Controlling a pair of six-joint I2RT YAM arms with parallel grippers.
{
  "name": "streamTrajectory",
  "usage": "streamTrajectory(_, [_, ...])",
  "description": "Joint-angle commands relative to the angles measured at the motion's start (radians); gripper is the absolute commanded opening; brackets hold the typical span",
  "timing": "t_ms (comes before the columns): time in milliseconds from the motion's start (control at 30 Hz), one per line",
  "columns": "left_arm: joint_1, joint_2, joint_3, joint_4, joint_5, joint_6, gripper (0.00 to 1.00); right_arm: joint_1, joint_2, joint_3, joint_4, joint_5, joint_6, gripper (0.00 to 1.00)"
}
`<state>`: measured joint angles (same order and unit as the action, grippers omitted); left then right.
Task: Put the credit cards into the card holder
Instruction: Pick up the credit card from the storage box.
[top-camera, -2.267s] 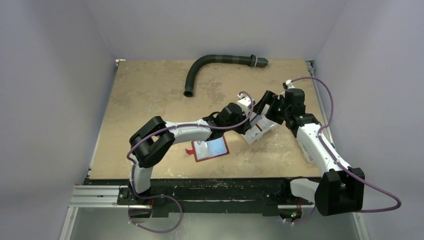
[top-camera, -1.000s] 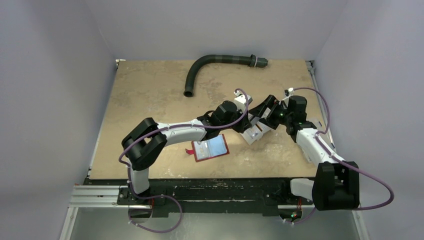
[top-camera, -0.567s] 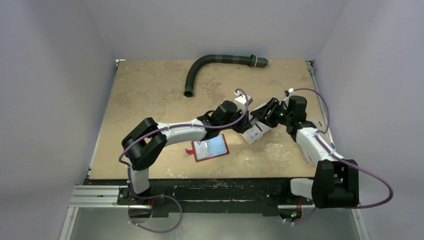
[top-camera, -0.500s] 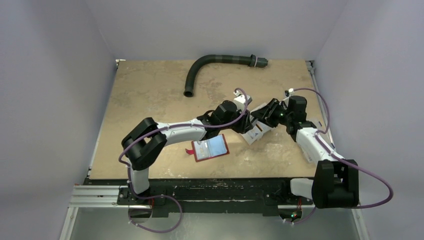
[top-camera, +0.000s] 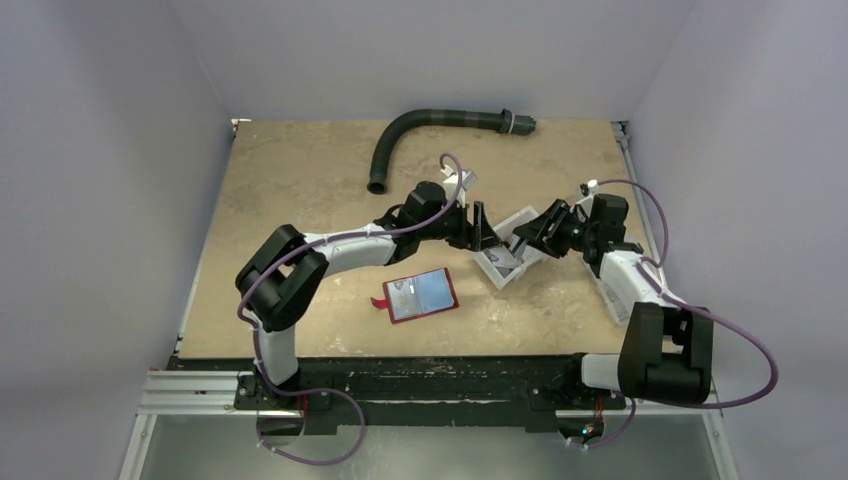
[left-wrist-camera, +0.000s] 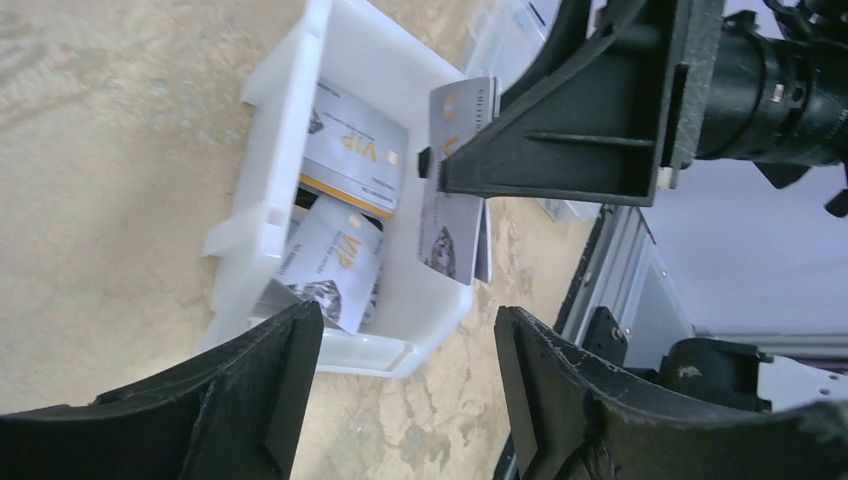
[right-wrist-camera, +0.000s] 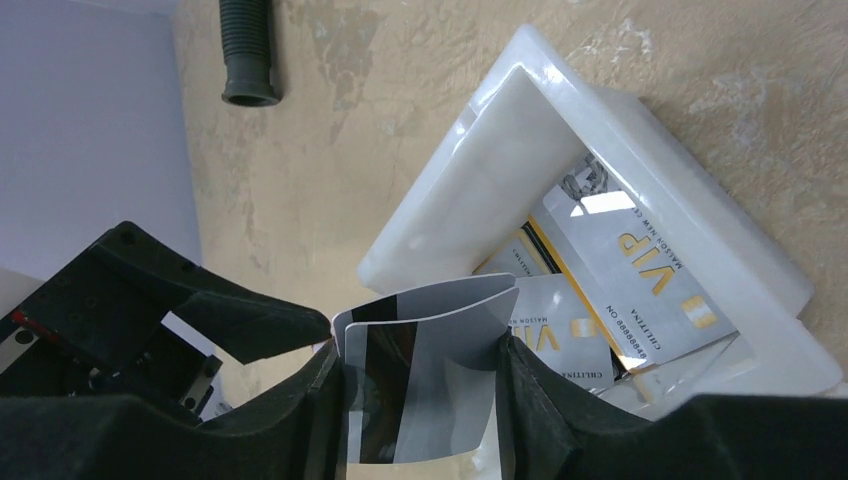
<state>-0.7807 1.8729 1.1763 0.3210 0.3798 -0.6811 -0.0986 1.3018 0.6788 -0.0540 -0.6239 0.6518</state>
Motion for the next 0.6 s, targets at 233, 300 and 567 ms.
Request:
streamTrajectory(233, [-0.056,0.031,0.112,-0.067,-0.007,0.05,0.65,-0.008,0.045,0.06,-0.014,-0.106,-0.082,0.2])
streamTrajectory(300, [-0.079,0.037,0.145,-0.136,-0.074,0.109,0.6,-0.009,0.041,0.061,-0.012,-0.108,-0.072,0.19])
streamTrajectory(567, [-0.167,-0.011,0.124,-0.2,-0.39,0.263,0.49,-0.009,0.05,0.058,0.009,-0.138,-0.04,0.17])
